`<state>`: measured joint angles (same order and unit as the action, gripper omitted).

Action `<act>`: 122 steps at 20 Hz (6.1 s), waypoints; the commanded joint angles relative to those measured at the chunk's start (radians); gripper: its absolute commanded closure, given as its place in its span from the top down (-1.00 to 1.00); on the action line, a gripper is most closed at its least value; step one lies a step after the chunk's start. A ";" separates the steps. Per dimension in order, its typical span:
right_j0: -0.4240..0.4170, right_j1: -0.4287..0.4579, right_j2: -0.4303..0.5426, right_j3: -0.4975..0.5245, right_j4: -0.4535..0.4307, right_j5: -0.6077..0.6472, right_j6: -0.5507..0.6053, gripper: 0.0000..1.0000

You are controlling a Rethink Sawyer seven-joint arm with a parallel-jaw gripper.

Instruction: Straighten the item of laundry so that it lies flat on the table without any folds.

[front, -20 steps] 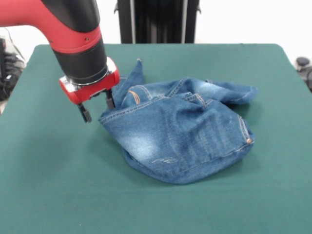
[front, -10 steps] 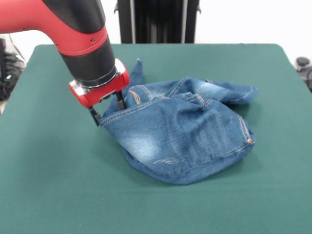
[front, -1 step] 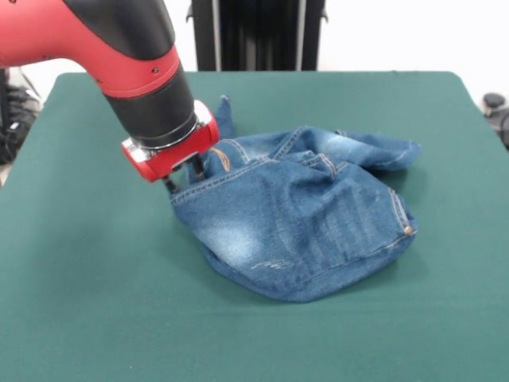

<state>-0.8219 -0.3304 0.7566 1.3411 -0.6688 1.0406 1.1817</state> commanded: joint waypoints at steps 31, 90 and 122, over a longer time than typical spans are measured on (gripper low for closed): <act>0.194 -0.353 0.070 0.249 -0.583 -0.490 -0.314 -1.00; -0.181 0.466 0.669 -0.215 -0.110 -0.296 -1.991 -1.00; 0.144 -0.203 0.020 -0.265 -0.322 -0.306 -1.303 1.00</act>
<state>-0.7780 -0.3376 1.0717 1.0988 -0.8745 0.6596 -0.5667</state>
